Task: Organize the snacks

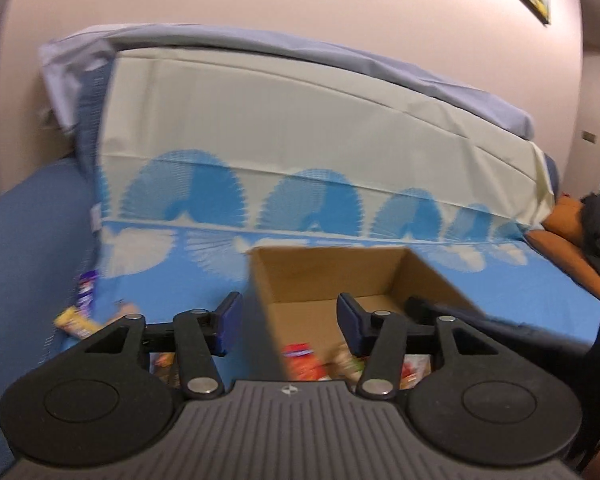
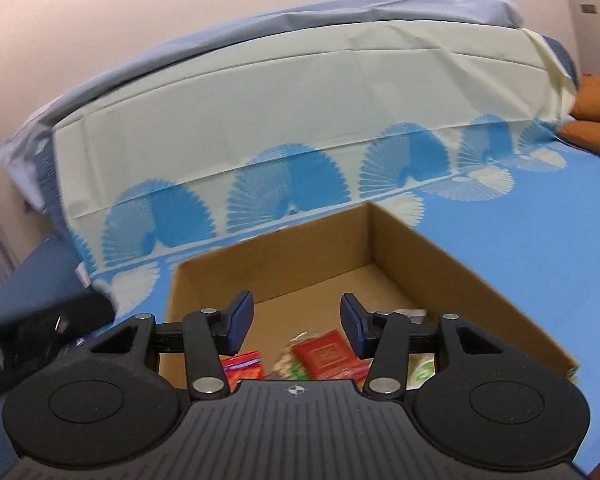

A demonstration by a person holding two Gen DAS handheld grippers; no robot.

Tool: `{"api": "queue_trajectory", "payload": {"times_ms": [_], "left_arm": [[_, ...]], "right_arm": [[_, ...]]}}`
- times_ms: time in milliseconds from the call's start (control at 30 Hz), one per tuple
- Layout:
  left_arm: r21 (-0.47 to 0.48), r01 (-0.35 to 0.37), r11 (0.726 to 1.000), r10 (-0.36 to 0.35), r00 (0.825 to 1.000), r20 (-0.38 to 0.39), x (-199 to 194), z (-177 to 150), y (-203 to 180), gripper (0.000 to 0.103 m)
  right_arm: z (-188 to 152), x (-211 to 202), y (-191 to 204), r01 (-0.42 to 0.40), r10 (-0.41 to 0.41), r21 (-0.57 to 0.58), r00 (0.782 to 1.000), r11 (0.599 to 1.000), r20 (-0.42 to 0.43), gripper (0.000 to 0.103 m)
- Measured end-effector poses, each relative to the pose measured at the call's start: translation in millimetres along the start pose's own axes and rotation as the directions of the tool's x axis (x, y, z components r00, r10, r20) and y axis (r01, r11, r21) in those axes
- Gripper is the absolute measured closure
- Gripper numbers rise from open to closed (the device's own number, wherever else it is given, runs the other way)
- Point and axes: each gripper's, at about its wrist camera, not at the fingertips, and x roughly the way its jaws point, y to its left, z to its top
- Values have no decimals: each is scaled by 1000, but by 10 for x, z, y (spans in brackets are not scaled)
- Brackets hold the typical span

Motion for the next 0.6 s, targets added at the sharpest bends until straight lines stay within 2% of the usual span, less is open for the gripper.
{"api": "queue_trajectory", "payload": {"times_ms": [200,300,467,600], "left_arm": [[-41,-30,999,32,998,47,-186,-183,498,68],[-35,-39,999,41,998,52,-174,-329,679,68],[-59,-85,995,85,996,-1,-80,-721,968,74],[-111,-91,990,80,992,-95,49,-1022,1147,81]], "right_arm": [[-136,-53,313,-32,36,-128,999,991,29,53],[-208,-81,445,-53,61,-183,997,982,40,53],[-335,-123,676,-98,118,-280,992,955,54,53],[-448,-149,834,-139,167,-342,984,929,54,54]]}}
